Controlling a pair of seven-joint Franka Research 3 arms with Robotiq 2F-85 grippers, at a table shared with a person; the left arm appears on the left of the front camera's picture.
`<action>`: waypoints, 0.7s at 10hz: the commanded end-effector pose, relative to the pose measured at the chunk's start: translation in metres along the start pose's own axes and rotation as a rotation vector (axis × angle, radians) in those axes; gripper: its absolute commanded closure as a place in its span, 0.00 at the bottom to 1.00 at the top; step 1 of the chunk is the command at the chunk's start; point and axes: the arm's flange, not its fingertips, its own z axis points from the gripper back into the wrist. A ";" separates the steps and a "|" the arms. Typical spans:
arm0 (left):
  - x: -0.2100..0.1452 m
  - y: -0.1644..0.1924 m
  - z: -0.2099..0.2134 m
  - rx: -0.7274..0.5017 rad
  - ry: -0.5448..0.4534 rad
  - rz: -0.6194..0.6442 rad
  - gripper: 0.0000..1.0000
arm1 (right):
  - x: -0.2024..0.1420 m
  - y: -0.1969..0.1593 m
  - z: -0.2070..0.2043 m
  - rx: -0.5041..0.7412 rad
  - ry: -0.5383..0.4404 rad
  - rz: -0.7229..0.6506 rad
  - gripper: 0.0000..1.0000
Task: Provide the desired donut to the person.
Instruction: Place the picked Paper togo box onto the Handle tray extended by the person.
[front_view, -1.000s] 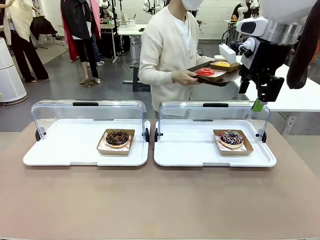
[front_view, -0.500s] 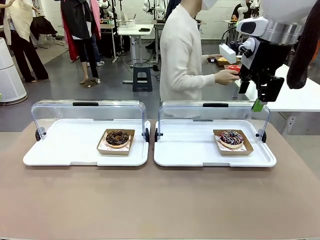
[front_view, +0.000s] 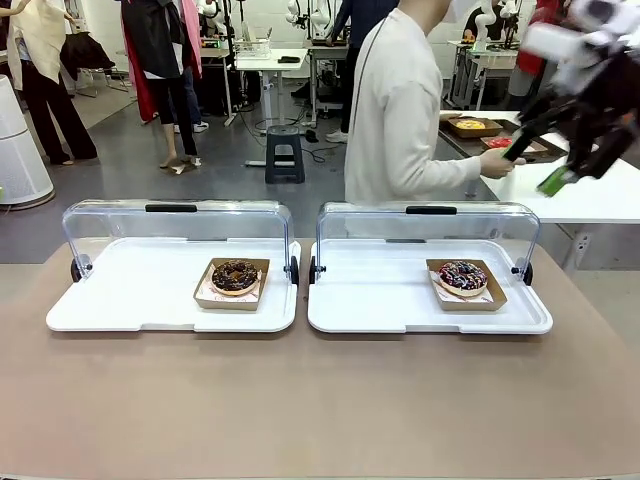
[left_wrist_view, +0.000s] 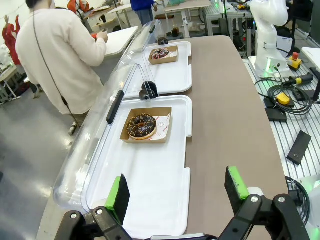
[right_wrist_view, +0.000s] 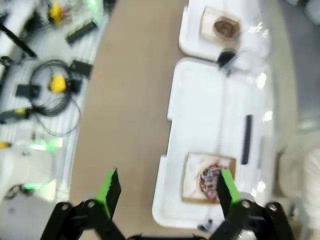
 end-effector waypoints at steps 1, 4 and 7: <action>0.001 0.000 0.000 0.014 0.001 -0.007 0.00 | -0.066 -0.008 0.018 -0.020 -0.348 -0.120 0.00; 0.001 0.000 0.000 0.014 0.001 -0.007 0.00 | -0.151 0.005 0.007 -0.097 -0.521 -0.291 0.00; 0.001 0.000 0.000 0.014 0.001 -0.007 0.00 | -0.187 0.001 0.002 -0.053 -0.468 -0.325 0.00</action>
